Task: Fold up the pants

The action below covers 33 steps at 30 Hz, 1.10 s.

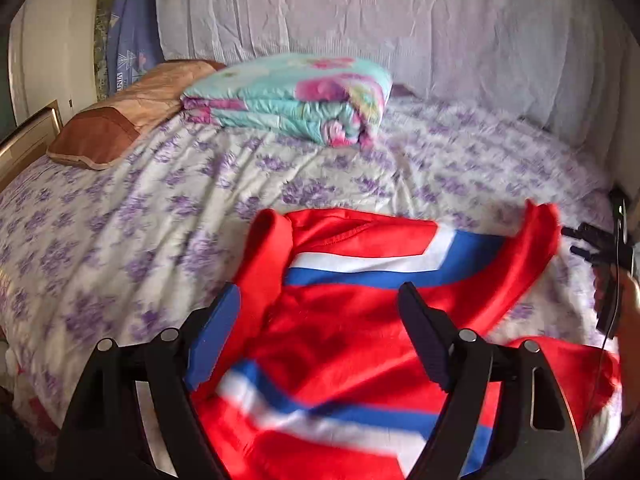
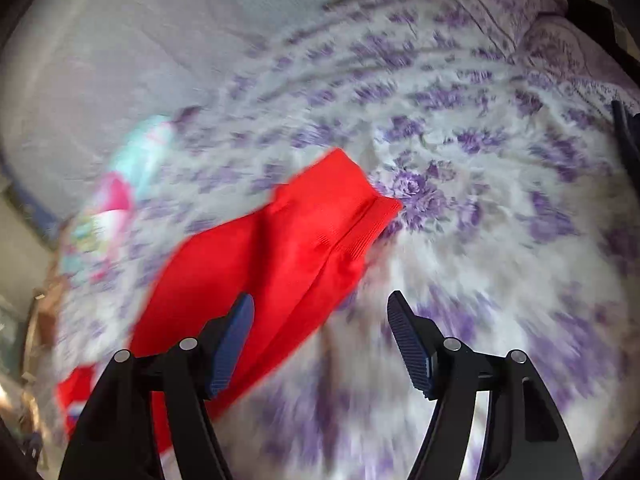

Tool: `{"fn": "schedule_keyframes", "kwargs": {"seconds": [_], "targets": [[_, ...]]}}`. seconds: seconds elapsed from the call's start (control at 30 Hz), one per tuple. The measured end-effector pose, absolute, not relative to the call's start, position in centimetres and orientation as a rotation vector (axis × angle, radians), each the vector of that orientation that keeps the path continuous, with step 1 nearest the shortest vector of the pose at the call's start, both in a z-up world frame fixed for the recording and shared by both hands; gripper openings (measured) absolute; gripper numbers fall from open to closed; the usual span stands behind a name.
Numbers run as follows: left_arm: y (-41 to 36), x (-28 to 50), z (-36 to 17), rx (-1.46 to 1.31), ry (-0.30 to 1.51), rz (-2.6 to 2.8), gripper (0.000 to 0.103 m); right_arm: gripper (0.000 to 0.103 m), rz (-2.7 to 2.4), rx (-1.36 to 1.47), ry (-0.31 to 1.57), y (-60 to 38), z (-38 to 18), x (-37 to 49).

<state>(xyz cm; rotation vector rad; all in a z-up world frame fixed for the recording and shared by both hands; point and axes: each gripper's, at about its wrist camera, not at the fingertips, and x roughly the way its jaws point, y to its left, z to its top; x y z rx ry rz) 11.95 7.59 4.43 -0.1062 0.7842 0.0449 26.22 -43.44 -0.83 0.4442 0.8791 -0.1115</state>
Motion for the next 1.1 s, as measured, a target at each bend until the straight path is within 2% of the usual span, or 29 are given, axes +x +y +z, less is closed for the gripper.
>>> {"fn": "schedule_keyframes", "kwargs": {"seconds": [0.03, 0.07, 0.13, 0.3, 0.33, 0.4, 0.47, 0.53, 0.6, 0.73, 0.77, 0.8, 0.87, 0.97, 1.1], "targets": [[7.2, 13.0, 3.7, -0.11, 0.808, 0.035, 0.078, 0.055, -0.147, 0.434, 0.898, -43.3, -1.7, 27.3], [6.9, 13.2, 3.2, -0.112, 0.817, 0.032, 0.078, 0.025, -0.133, 0.442, 0.904, -43.2, -2.4, 27.9], [6.6, 14.4, 2.0, -0.095, 0.837, 0.049, 0.078, 0.013, -0.088, 0.409, 0.9, -42.6, -2.3, 28.2], [7.1, 15.8, -0.1, -0.12, 0.899, 0.048, 0.078, 0.011, -0.087, 0.268, 0.797, -42.7, 3.3, 22.2], [7.1, 15.9, -0.5, -0.128, 0.908, 0.038, 0.078, 0.011, -0.103, 0.257, 0.788, -43.3, 4.5, 19.9], [6.9, 16.1, -1.2, -0.127, 0.925, 0.028, 0.078, 0.018, -0.127, 0.247, 0.829, -44.4, 4.9, 17.2], [6.6, 16.4, -1.7, -0.113, 0.937, 0.029, 0.078, 0.049, -0.168, 0.215, 1.012, -45.5, 1.8, 16.4], [6.4, 16.5, -1.8, -0.103, 0.946, 0.026, 0.078, 0.051, -0.261, 0.164, 1.09, -46.6, -0.2, 15.5], [6.9, 16.0, -0.9, -0.122, 0.938, -0.001, 0.078, 0.052, -0.292, 0.184, 1.036, -47.7, 0.6, 13.9], [10.5, 14.9, 2.8, -0.129, 0.844, 0.043, 0.081, 0.073, -0.308, 0.231, 0.844, -49.5, 4.6, 11.3], [11.3, 15.0, 3.4, -0.126, 0.835, 0.068, 0.087, 0.074, -0.306, 0.22, 0.831, -49.7, 5.1, 11.6], [12.8, 15.4, 4.0, -0.124, 0.83, 0.098, 0.089, 0.074, -0.299, 0.204, 0.827, -49.8, 5.2, 11.9], [14.6, 16.7, 4.2, -0.121, 0.841, 0.099, 0.089, 0.074, -0.268, 0.156, 0.833, -49.2, 5.1, 13.5], [16.1, 20.0, 1.9, -0.103, 0.948, 0.053, 0.089, 0.076, -0.219, 0.088, 0.866, -47.9, 4.1, 16.5], [14.7, 22.7, -1.0, -0.108, 1.058, -0.014, 0.089, 0.076, -0.215, 0.006, 0.898, -45.9, 2.6, 19.4]]}}
